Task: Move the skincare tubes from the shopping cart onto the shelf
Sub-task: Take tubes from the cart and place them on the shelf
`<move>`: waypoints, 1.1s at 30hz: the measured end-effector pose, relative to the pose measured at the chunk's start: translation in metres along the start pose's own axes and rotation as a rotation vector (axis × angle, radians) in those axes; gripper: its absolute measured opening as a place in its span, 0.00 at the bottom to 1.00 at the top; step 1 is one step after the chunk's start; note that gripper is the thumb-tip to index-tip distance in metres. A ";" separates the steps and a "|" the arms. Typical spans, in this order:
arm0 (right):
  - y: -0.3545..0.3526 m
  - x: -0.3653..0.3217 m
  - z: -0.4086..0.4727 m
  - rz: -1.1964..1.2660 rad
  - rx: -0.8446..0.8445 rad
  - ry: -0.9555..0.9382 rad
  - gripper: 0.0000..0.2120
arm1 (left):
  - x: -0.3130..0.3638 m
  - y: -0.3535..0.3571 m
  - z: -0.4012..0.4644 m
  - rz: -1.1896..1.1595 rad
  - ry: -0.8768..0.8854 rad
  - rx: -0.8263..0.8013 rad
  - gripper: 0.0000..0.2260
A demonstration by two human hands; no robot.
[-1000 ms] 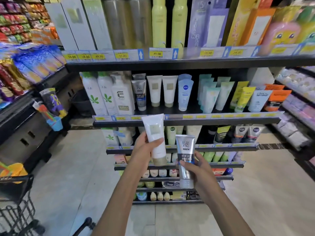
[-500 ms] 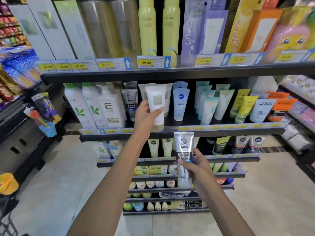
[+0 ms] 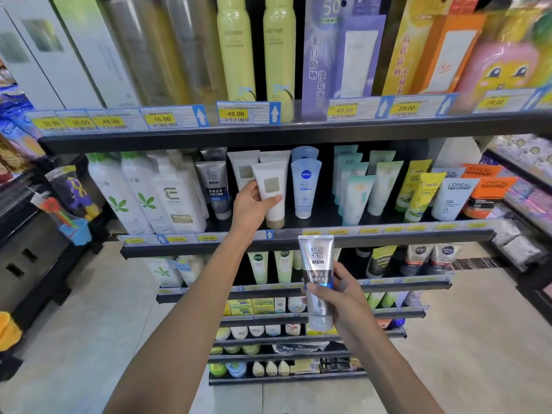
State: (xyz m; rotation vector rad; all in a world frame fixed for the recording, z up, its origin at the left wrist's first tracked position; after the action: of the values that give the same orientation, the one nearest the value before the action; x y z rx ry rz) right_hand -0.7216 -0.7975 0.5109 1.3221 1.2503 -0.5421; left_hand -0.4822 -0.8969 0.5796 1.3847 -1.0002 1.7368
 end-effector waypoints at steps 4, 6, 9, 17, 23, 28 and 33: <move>-0.002 0.002 0.002 -0.007 0.005 0.011 0.24 | -0.005 0.002 -0.001 0.028 0.024 -0.042 0.21; -0.002 0.002 0.003 -0.007 0.007 0.010 0.24 | -0.006 0.001 -0.003 0.033 0.026 -0.056 0.22; 0.001 0.002 0.004 0.001 0.002 0.007 0.24 | -0.009 0.000 -0.006 0.049 0.036 -0.069 0.22; 0.012 0.011 0.005 0.002 -0.022 -0.001 0.25 | -0.010 0.001 -0.011 0.123 0.057 -0.103 0.22; 0.028 0.018 0.002 -0.017 -0.020 -0.031 0.22 | -0.006 -0.009 -0.018 0.279 0.072 -0.113 0.28; 0.046 0.022 0.003 -0.056 -0.025 -0.066 0.21 | -0.019 -0.055 -0.044 0.530 0.148 -0.070 0.28; 0.082 0.019 0.015 -0.126 -0.053 -0.106 0.22 | -0.042 -0.123 -0.074 0.855 0.251 0.047 0.22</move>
State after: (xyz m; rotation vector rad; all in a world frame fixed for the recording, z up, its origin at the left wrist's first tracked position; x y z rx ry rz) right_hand -0.6384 -0.7837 0.5249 1.1610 1.2577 -0.6550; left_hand -0.3994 -0.7764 0.5465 0.7478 -1.5380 2.4672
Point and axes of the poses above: each hand's wrist, its own z-axis towards the middle knuckle, its own y-axis out of the palm, x = y × z, the point moved 3 cm from there along z, towards the middle knuckle, and after that the axes turned 7 degrees about z, right-handed, at the moved point
